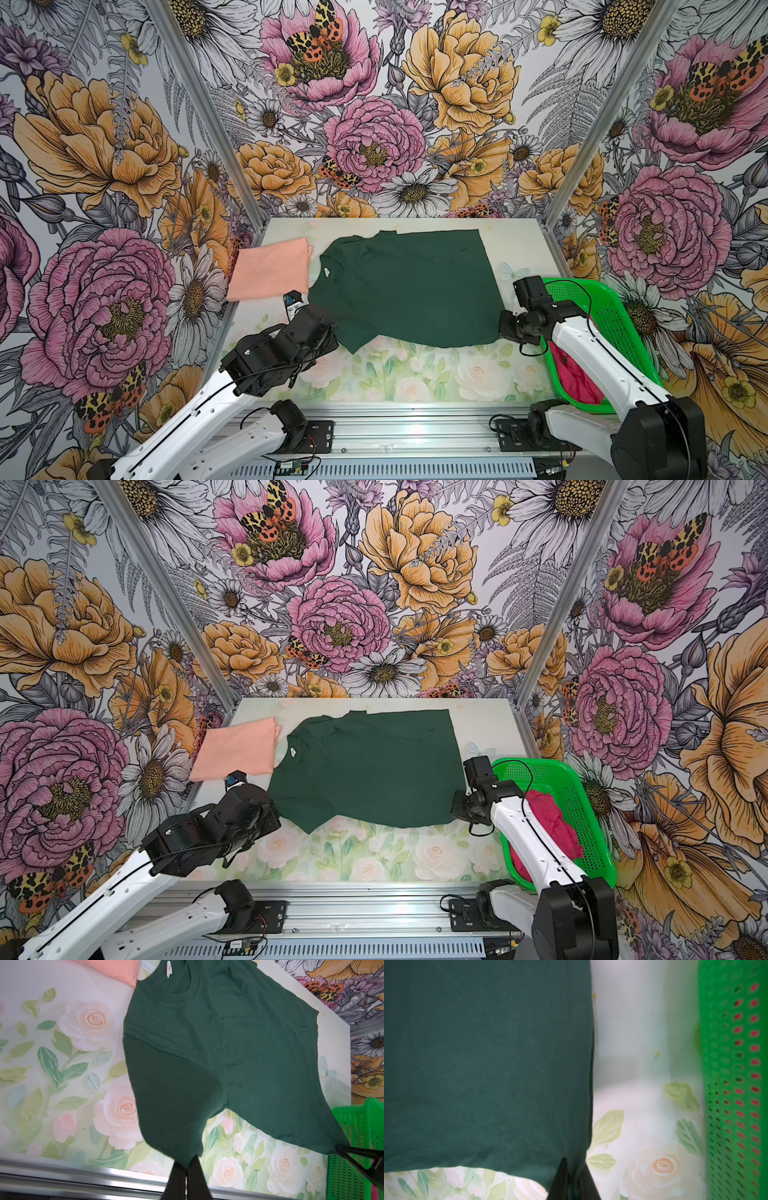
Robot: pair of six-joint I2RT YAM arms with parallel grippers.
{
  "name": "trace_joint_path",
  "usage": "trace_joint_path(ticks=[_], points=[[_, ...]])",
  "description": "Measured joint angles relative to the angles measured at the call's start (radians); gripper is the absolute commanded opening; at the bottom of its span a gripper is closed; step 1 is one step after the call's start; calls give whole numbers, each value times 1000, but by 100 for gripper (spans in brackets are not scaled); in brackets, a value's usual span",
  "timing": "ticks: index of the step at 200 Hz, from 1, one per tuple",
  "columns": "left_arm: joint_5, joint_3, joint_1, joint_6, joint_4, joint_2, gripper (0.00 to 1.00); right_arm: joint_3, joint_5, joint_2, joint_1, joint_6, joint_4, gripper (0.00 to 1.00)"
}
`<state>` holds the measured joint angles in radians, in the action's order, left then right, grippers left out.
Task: Fold and stack t-shirts
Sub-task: Fold the T-shirt.
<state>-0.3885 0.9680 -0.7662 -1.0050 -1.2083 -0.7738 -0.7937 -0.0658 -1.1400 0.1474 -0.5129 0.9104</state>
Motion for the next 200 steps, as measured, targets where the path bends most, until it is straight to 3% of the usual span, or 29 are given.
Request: trace_joint_path(ticks=[44, 200], points=[[-23, 0, 99, 64, 24, -90, 0, -43, 28, -26, -18, 3, 14, 14], [-26, 133, 405, 373, 311, -472, 0, -322, 35, -444, -44, 71, -78, 10]])
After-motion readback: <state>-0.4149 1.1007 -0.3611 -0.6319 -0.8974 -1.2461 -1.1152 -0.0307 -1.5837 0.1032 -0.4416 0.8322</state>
